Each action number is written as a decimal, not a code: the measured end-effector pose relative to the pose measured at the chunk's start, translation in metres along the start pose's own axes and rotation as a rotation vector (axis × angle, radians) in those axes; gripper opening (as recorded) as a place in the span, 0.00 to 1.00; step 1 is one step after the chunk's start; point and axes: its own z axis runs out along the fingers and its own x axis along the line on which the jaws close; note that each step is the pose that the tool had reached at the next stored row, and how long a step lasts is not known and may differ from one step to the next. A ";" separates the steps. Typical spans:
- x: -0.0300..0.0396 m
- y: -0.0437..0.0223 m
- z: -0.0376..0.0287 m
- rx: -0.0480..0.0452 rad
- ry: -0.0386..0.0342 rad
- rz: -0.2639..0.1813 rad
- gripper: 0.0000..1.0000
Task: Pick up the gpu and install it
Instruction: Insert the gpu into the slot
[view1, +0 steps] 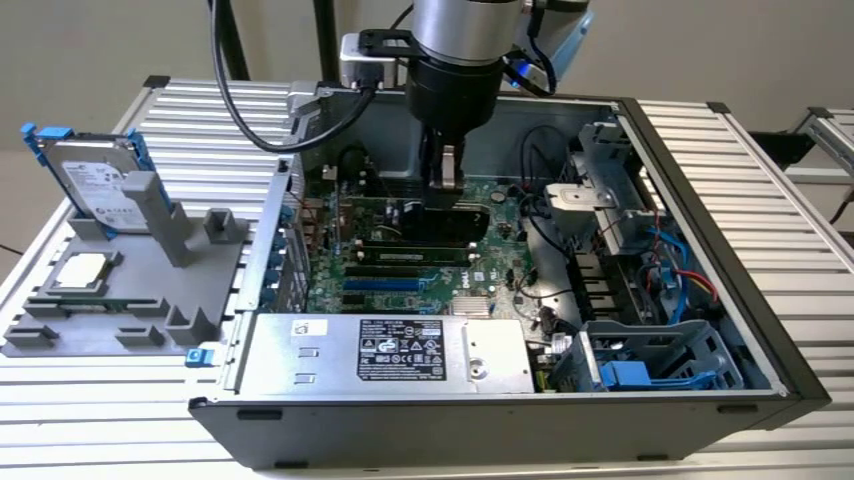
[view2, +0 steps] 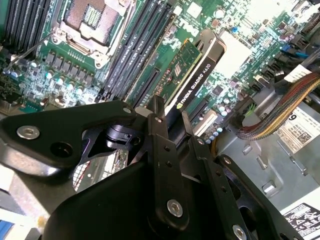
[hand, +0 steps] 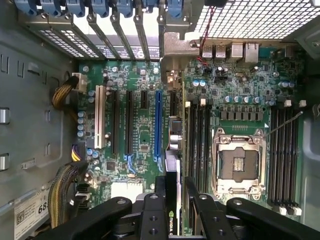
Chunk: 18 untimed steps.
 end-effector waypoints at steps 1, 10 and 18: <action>0.0001 0.0004 0.0006 -0.0013 0.0001 0.001 0.00; 0.0035 0.0048 0.0071 -0.0065 -0.0004 0.010 0.00; 0.0062 0.0095 0.0130 0.0027 0.0004 0.012 0.00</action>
